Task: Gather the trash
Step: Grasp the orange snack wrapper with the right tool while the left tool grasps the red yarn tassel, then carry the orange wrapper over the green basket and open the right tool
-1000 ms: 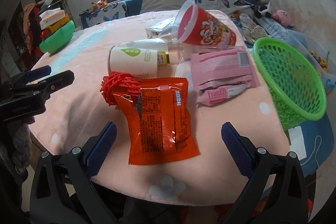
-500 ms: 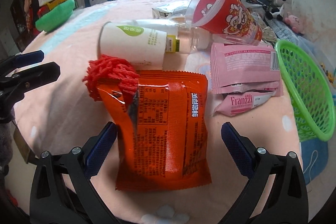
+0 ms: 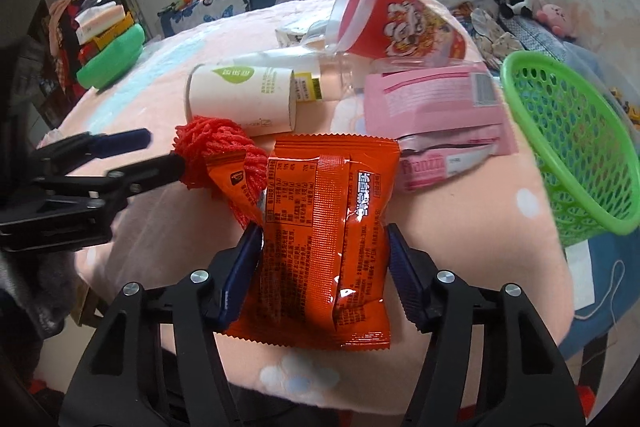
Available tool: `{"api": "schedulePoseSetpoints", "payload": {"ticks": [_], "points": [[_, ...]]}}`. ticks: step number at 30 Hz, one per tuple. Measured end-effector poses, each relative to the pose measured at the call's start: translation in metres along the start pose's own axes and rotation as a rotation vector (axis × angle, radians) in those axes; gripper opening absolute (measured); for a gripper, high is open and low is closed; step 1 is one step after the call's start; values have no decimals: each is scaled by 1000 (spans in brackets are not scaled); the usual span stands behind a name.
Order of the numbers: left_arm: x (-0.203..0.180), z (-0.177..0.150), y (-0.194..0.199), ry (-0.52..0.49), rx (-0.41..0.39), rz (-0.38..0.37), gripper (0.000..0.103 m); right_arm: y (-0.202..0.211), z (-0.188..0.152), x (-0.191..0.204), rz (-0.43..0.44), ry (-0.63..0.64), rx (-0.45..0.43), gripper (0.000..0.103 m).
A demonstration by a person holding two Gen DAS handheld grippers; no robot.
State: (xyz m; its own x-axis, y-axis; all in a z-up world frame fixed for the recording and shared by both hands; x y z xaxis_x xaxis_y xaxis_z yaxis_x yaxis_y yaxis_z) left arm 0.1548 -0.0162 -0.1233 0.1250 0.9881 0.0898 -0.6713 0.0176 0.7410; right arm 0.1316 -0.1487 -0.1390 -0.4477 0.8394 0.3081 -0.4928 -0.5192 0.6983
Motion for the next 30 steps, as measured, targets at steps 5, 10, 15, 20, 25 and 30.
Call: {"api": "schedulePoseSetpoints", "payload": {"ticks": [5, 10, 15, 20, 25, 30], "points": [[-9, -1, -11, -19, 17, -9, 55, 20, 0, -4, -4, -9, -36, 62], [-15, -1, -13, -21, 20, -29, 36, 41, 4, -18, -10, -45, -77, 62], [-15, -2, -3, -23, 6, -45, 19, 64, 9, -38, -28, -82, -123, 62], [-17, 0, 15, -28, -16, -61, 17, 86, 17, -64, -66, -124, -170, 62], [-25, 14, 38, -28, -47, -101, 17, 109, 32, -108, -135, -176, -228, 62], [-42, 42, 49, -25, -80, -154, 17, 118, 49, -159, -221, -210, -254, 62]]}}
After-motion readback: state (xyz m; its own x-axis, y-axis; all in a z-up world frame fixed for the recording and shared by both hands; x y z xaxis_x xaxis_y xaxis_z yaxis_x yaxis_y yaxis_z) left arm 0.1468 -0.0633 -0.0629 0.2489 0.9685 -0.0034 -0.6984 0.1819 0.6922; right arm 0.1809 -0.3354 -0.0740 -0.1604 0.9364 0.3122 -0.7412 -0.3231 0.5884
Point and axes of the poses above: each gripper's, at about its wrist camera, not at the fingertips, and y roughly against the way its jaws point, x to its left, z to its top, the point moved 9 cm from there along -y, roughly the way its jaws point, and after that the axes turned 11 degrees about z, right-handed, at the moved point
